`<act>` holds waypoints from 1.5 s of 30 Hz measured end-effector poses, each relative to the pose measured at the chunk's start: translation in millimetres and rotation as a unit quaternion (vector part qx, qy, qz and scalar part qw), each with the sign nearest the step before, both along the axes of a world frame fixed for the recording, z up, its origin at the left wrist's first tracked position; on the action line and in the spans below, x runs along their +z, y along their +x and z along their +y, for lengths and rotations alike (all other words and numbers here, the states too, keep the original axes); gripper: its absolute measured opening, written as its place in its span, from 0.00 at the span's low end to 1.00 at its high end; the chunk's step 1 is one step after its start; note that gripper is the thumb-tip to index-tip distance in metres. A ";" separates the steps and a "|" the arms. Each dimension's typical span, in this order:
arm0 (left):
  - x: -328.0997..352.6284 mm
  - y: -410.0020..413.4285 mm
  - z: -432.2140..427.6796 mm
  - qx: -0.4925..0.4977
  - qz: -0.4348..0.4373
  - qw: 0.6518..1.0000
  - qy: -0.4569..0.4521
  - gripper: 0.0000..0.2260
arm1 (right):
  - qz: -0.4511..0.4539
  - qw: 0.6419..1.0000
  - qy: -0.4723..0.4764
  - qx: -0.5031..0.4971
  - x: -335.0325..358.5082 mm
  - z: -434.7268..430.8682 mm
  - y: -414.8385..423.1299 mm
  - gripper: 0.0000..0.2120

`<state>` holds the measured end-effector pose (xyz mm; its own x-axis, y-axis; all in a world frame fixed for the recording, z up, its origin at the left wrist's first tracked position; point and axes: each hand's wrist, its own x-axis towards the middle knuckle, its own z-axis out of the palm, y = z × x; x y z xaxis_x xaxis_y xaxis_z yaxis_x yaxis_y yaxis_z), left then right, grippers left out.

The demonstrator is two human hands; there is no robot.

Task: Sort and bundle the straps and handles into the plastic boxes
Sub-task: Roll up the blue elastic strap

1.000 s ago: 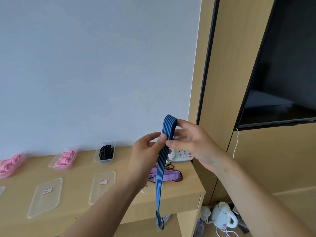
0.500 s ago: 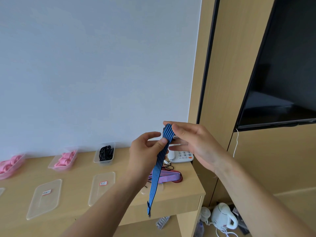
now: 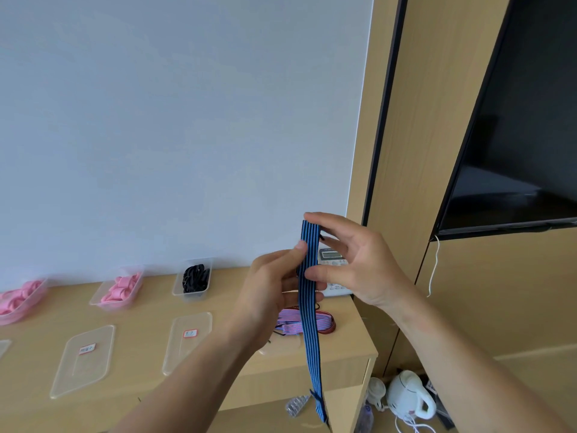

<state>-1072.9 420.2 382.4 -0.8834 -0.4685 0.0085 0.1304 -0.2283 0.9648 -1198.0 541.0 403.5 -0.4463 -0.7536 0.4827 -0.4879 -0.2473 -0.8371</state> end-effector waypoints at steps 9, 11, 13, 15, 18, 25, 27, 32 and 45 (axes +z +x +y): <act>-9.0 1.1 0.1 0.031 -0.012 0.999 -0.044 0.09 | -0.059 0.990 0.119 -0.042 5.8 -5.3 -2.9 0.12; -9.2 2.8 1.3 0.041 -0.015 0.998 -0.037 0.08 | -0.041 0.992 0.097 -0.067 7.3 -5.9 -1.7 0.10; -8.8 3.7 3.3 0.055 -0.032 0.998 -0.030 0.12 | -0.028 0.993 0.061 -0.096 8.6 -6.0 -0.4 0.13; -10.5 3.5 5.2 0.064 -0.051 0.996 -0.021 0.15 | -0.007 0.993 0.034 -0.111 8.9 -6.5 1.8 0.16; -12.2 2.4 4.6 0.078 -0.045 0.996 -0.016 0.13 | -0.008 0.996 0.009 -0.085 5.8 -5.6 4.9 0.16; -10.6 0.0 5.2 0.077 -0.024 0.994 -0.075 0.10 | -0.171 0.985 0.019 0.001 3.4 2.9 1.7 0.15; -7.1 0.4 6.4 0.081 -0.029 0.993 -0.077 0.09 | -0.172 0.982 0.073 0.033 3.4 5.1 -0.1 0.21; -2.4 2.5 6.9 0.081 -0.068 0.993 -0.057 0.15 | -0.165 0.984 0.052 0.033 6.3 7.6 -6.6 0.31; 4.7 5.8 8.1 0.020 -0.034 0.999 -0.036 0.18 | 0.081 0.986 0.137 -0.048 9.6 5.9 5.5 0.47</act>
<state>-1067.1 428.2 387.2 -0.8642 -0.5029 -0.0160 0.0719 -0.1548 0.9853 -1192.5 546.9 413.1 -0.4563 -0.8230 0.3383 -0.6307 0.0309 -0.7754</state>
